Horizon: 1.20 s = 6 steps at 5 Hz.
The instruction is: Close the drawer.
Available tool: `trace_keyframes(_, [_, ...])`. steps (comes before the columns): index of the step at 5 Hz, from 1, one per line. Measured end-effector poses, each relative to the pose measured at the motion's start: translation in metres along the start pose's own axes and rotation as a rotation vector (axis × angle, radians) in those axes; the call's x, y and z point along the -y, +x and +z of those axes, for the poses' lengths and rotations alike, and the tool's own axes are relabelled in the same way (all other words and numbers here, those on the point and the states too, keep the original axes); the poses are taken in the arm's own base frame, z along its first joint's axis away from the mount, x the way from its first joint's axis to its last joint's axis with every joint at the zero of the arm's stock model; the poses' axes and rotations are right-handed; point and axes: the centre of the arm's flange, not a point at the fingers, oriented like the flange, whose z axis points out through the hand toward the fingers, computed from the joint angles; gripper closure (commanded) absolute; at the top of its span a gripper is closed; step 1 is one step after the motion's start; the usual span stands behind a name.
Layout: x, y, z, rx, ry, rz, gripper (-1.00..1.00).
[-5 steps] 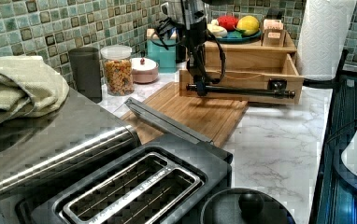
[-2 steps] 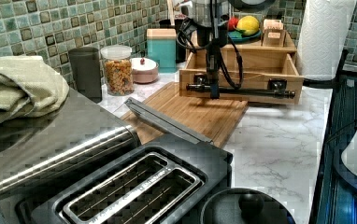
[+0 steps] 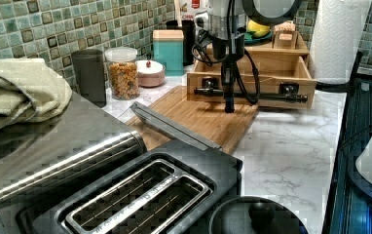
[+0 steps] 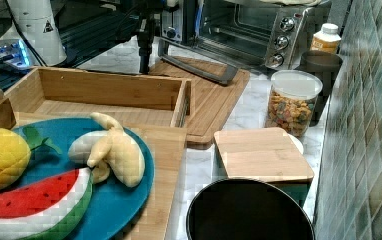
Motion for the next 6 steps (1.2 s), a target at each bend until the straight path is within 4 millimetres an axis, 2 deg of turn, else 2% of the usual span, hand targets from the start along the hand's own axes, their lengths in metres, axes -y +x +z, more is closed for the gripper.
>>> trace_keyframes(1, [-0.006, -0.017, 0.004, 0.048, -0.020, -0.010, 1.00])
trace_keyframes(2, [-0.020, -0.027, 0.003, 0.047, -0.047, -0.009, 1.00])
trace_keyframes(3, [-0.045, -0.033, 0.008, 0.021, -0.053, -0.021, 1.00])
trace_keyframes(5, [-0.062, -0.033, 0.013, 0.000, -0.070, -0.116, 1.00])
trace_keyframes(6, [-0.073, -0.035, 0.019, 0.027, -0.155, -0.190, 1.00])
